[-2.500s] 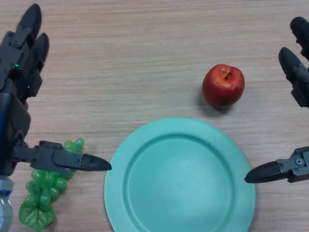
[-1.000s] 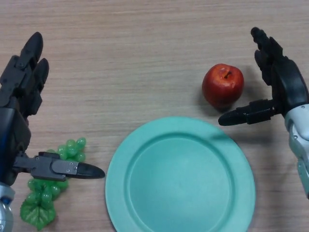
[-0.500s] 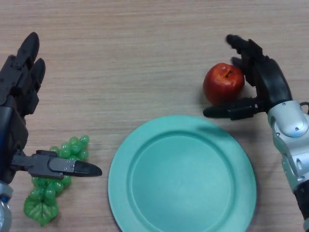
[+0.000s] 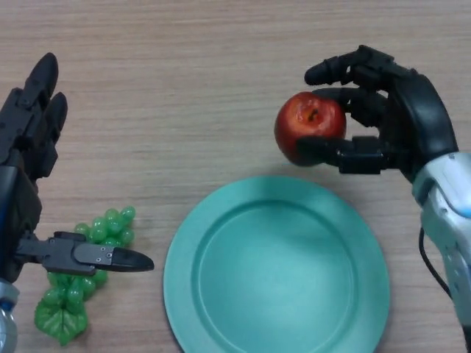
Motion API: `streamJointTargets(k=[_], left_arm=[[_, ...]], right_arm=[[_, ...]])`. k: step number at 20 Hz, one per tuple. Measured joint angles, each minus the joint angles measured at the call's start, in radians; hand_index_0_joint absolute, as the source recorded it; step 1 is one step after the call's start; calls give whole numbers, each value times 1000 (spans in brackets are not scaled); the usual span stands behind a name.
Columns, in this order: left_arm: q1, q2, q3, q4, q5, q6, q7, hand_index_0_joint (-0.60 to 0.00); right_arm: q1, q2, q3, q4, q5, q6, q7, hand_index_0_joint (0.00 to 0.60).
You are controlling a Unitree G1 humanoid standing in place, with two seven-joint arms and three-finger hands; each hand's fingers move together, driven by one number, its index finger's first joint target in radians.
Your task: Pick up the red apple and place it on the plate
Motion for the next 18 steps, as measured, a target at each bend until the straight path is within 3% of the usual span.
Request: streamJointTargets(k=[2,5,9,13,17,18], left_arm=[[6,-1,0,-2,0,-1,0,0],[15,-4,-2,-7,0,-1,0,0],[19,-5,-26,-36,1,0,1,0],[20,-7,-107,-41,9,0,1,0],[25,-8,-117,-41,9,0,1,0],[25,-8,-117,-41,9,0,1,0]], right_arm=[[78,-2,8,-90,12,28,5,600],[206,-5,42,-193,-22,18,95,600],[333,-2,102,-172,-119,-134,154,600],[387,-1,138,-106,-149,-281,155,600],[410,-1,138,-85,-179,-283,171,600],[410,-1,138,-71,-192,-284,171,500]])
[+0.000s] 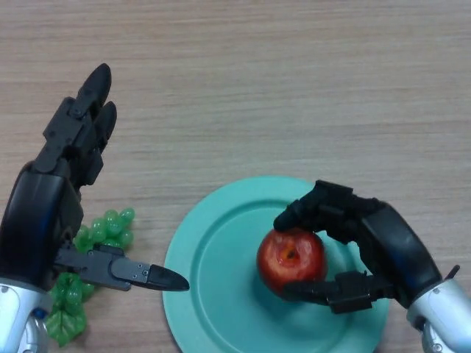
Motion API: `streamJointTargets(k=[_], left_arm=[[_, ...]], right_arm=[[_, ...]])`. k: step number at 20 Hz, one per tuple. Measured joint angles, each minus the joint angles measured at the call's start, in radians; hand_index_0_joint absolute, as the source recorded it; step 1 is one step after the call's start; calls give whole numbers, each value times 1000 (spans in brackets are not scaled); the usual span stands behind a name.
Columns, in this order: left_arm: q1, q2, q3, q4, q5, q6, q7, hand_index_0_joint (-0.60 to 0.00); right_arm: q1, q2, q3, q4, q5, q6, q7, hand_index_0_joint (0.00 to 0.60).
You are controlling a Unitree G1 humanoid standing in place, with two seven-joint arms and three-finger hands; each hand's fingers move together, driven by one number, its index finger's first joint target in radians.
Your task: Pick up the red apple and place it on the plate
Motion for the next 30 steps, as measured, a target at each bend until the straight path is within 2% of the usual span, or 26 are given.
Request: streamJointTargets(k=[1,2,3,4,9,10,11,13,15,17,20,24,30], left_arm=[[0,0,0,1,0,0,0,0],[0,0,0,1,0,0,0,0],[0,0,0,1,0,0,0,0],[-1,0,0,2,0,0,0,0],[-11,0,1,6,2,0,0,0],[-12,1,2,6,2,2,0,0],[-22,3,5,1,2,20,0,0],[-40,6,8,-6,2,41,0,0],[-44,6,8,-6,2,41,-1,0],[-44,6,8,-5,0,41,-1,0],[-44,6,8,-1,-3,38,-1,0],[-45,6,7,4,34,13,-1,0],[-77,6,7,-113,-26,52,5,0]], right_arm=[[2,0,1,5,-1,0,0,350],[2,0,1,5,-1,0,0,250],[1,0,1,3,-2,0,1,99],[1,0,0,-4,-2,0,7,3],[-24,-2,-38,-200,17,43,37,0],[-27,-6,-68,-258,78,100,39,0],[-35,-27,-127,-353,151,197,50,0],[-52,-50,-253,-453,249,279,63,0],[-34,-65,-338,-513,305,301,62,0],[-3,-62,-374,-521,373,306,49,0],[42,-34,-369,-492,398,291,11,0],[59,-32,-355,-499,398,283,-29,0],[29,-32,-341,-555,398,277,-73,0]])
